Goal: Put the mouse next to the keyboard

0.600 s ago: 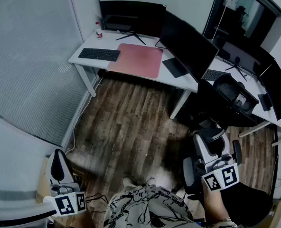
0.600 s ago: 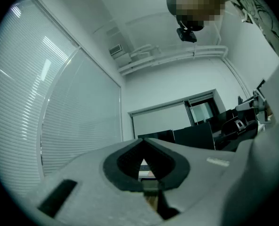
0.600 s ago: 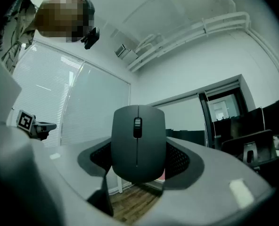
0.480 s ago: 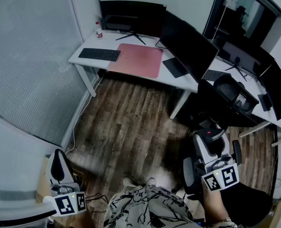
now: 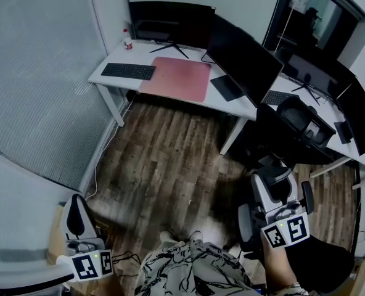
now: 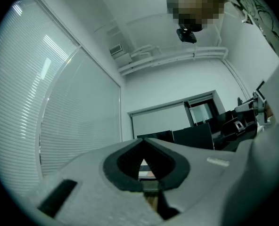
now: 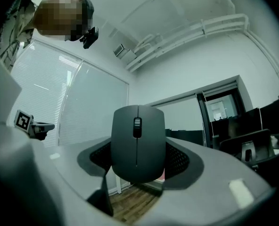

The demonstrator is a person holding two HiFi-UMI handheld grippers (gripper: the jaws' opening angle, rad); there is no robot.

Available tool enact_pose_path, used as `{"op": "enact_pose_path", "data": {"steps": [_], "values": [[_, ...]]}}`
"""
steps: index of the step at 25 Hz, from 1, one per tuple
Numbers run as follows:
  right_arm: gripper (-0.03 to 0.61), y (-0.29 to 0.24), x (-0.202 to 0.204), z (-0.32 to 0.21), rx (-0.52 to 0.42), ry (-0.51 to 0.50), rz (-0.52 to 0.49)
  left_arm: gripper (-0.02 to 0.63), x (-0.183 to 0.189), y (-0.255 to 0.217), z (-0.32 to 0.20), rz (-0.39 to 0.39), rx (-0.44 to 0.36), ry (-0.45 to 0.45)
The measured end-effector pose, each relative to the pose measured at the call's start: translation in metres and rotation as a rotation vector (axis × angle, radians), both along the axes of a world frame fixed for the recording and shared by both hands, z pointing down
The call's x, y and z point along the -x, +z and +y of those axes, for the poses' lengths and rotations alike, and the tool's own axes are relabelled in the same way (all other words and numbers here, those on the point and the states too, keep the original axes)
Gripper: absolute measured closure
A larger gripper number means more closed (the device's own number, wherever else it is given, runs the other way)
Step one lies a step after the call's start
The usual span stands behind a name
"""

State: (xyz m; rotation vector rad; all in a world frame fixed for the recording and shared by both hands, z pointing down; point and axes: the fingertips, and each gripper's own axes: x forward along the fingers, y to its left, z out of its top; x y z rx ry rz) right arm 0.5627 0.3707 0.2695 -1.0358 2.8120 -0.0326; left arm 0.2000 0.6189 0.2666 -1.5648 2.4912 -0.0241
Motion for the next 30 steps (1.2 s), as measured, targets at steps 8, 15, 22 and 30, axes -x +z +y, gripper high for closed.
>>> {"op": "enact_pose_path", "data": {"steps": [8, 15, 22, 30], "values": [[0.275, 0.000, 0.005, 0.009, -0.002, 0.026, 0.003, 0.618, 0.009, 0.004, -0.004, 0.009, 0.005, 0.037], [0.275, 0.000, 0.024, 0.026, -0.007, 0.045, 0.003, 0.618, 0.030, 0.011, -0.001, 0.014, 0.011, 0.077], [0.275, 0.004, 0.037, 0.046, 0.002, 0.071, -0.007, 0.618, 0.046, 0.020, 0.002, 0.015, 0.026, 0.122], [0.275, 0.008, 0.041, 0.046, 0.015, 0.087, 0.006, 0.618, 0.053, 0.023, -0.008, 0.026, 0.026, 0.147]]}}
